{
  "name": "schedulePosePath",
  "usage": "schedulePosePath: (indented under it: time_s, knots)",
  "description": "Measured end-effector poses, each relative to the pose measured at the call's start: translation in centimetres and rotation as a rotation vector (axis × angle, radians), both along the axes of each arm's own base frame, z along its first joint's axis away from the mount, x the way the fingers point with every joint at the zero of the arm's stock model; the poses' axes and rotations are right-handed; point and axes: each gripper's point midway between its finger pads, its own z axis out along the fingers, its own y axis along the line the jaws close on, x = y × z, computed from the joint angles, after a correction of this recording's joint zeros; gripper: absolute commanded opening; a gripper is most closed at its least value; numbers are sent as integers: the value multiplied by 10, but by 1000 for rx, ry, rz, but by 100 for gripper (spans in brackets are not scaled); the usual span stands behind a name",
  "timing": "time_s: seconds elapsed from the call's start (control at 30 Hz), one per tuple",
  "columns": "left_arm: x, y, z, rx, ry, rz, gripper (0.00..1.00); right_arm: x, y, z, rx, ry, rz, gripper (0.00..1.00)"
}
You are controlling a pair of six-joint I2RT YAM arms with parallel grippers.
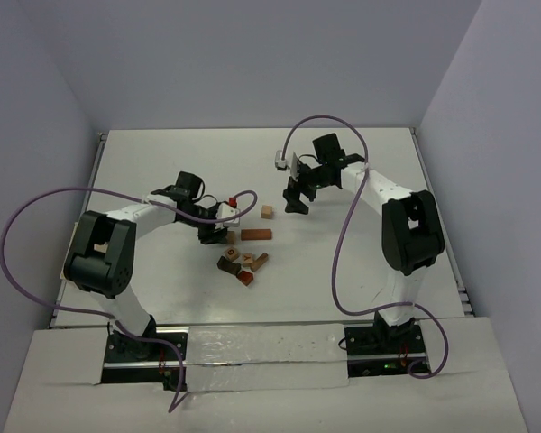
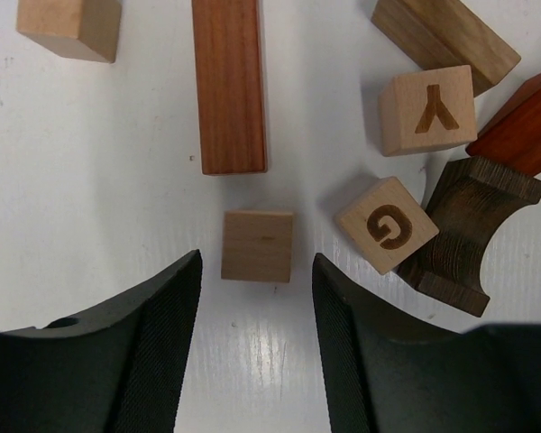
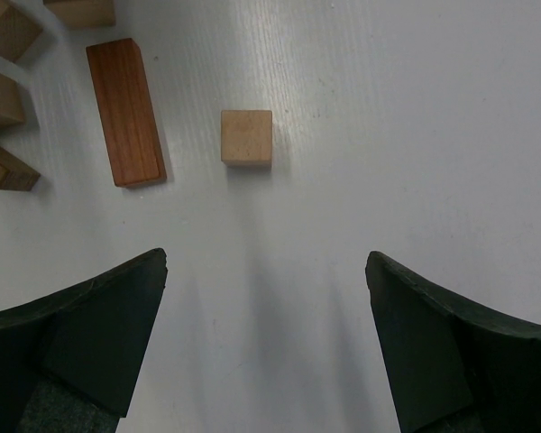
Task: Build the wood block tower
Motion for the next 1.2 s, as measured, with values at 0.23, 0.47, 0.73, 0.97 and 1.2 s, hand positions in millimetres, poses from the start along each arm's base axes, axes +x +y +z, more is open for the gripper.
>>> schedulePosePath:
  time_s: [0.23, 0.47, 0.73, 0.97, 1.2]
  knots:
    - [-4, -5, -5, 11, 4, -22, 39, -1, -8, 1, 30, 33, -21, 97]
    - [-1, -5, -3, 16, 2, -14, 16, -8, -19, 15, 69, 47, -58, 97]
    - [21, -30, 32, -26, -38, 13, 14, -24, -36, 29, 110, 64, -120, 96]
    - [13, -52, 39, -25, -33, -8, 17, -27, -38, 32, 137, 72, -137, 96]
    - [8, -60, 26, 10, -1, -7, 21, -28, -38, 31, 139, 76, -135, 96]
